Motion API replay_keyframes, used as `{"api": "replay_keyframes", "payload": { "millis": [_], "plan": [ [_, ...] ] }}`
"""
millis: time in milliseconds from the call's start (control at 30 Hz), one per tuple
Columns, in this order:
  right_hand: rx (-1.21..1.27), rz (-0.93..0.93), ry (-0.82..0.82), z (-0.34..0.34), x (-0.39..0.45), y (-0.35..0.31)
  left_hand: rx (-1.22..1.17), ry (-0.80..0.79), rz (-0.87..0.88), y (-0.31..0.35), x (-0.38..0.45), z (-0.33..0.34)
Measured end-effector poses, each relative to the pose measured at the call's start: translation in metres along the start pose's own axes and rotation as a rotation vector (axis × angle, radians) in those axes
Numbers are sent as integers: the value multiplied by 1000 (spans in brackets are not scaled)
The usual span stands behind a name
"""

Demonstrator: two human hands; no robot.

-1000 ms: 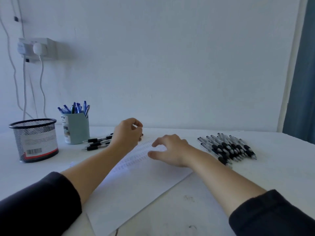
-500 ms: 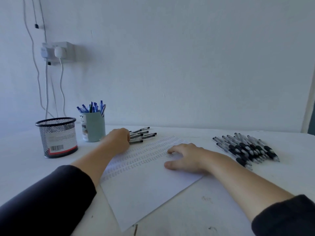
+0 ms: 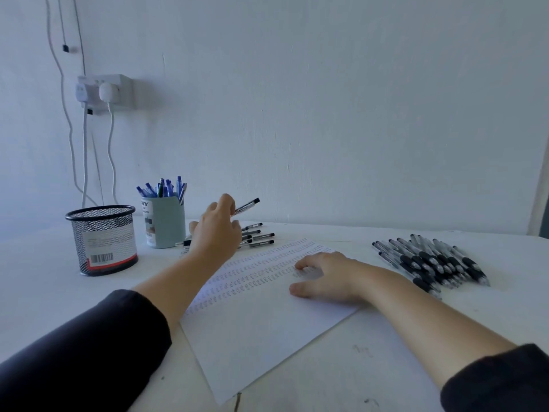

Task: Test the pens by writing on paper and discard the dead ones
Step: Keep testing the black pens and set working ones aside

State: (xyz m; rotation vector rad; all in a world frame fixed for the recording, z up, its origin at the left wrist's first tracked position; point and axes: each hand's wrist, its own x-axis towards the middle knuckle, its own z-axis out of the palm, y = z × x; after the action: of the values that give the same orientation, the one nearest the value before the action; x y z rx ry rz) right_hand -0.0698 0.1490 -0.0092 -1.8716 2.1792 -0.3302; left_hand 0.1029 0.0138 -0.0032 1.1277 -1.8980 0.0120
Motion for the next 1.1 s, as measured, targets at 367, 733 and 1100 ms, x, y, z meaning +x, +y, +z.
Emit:
{"api": "replay_keyframes", "payload": {
  "millis": [367, 733, 1100],
  "plan": [
    [11, 24, 4, 0, 3, 2, 211, -14, 159, 26, -15, -1],
    [26, 15, -3, 1, 3, 3, 222, -28, 177, 25, -17, 1],
    [144, 16, -15, -5, -2, 7, -59, -48, 216, 26, -17, -2]
  ]
}}
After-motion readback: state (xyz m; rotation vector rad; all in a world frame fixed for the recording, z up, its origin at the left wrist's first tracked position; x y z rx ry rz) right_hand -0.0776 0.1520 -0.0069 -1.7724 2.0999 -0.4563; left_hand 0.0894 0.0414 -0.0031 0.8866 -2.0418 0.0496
